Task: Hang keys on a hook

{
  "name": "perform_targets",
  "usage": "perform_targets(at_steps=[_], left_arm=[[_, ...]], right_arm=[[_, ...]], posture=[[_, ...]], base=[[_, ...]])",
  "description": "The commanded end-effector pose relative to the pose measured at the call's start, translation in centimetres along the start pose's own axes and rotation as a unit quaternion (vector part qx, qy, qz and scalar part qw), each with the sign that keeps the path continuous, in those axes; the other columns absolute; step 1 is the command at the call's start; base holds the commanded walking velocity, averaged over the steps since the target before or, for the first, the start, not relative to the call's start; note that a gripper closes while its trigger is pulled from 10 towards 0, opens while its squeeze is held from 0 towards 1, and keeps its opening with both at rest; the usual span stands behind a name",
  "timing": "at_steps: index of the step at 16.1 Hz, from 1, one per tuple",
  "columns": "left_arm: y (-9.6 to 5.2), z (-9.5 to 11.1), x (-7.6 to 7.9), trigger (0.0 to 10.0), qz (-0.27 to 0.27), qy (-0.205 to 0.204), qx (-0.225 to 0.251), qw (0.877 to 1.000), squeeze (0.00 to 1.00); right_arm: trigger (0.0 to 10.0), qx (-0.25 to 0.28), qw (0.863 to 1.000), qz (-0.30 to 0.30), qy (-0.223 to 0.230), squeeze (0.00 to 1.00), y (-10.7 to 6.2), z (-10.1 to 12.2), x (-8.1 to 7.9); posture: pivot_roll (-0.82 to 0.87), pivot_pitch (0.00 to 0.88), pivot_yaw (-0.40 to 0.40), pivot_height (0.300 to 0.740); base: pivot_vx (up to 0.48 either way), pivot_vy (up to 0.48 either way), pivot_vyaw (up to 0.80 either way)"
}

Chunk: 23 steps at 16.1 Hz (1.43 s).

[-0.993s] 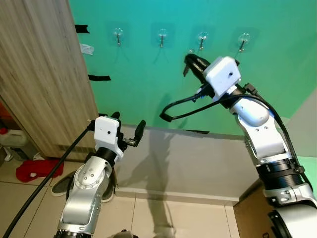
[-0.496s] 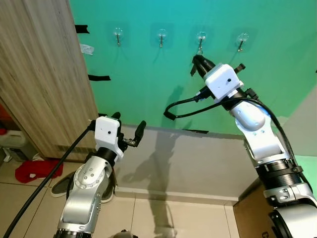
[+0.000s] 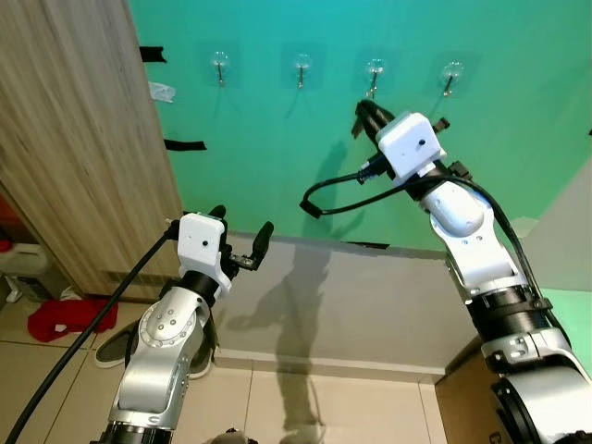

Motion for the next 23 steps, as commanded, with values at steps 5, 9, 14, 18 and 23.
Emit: perform_targets(at_steps=[5,9,14,18,23], left_arm=[[0.1,-0.1,0.1,10.0,-0.003,-0.001,-0.002,1.0,0.0],[0.0,-0.1,0.1,10.0,-0.004,0.0,-0.003,1.0,0.0],[0.1,-0.1,0.1,10.0,-0.007,0.0,-0.005,1.0,0.0],[0.1,-0.1,0.2,10.0,-0.006,0.0,-0.005,1.0,0.0],[0.2,-0.2,0.1,10.0,-0.004,-0.001,-0.006,1.0,0.0]], right_arm=[[0.0,0.0,1.0,-0.022,-0.006,0.0,0.6,-0.3,1.1],[0.0,0.0,0.999,-0.035,-0.002,0.0,0.7,-0.4,1.6],[0.0,-0.006,0.999,-0.044,0.011,0.0,0.8,-0.7,1.8],[0.0,-0.016,0.998,-0.045,0.037,0.0,1.1,-1.2,1.7],[0.0,-0.047,0.987,-0.041,0.15,0.0,1.2,-2.3,1.2]], posture=[[0.13,0.0,-0.031,0.74],[0.13,0.0,-0.028,0.74],[0.13,0.0,-0.025,0.74],[0.13,0.0,-0.026,0.74],[0.14,0.0,-0.03,0.74]], base=[[0.0,0.0,0.0],[0.0,0.0,0.0],[0.0,0.0,0.0],[0.0,0.0,0.0],[0.0,0.0,0.0]])
Point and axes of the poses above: a point about 5 cm out from each wrist's last joint towards the gripper, its own y axis pointing out of the wrist towards the gripper, its own z axis along the axis of the wrist's last joint, x = y × z, the point moved 2 cm from there along y, pointing out of the wrist towards the gripper, and after that the axes turned 10 degrees about -y, right-handed, at the moved point
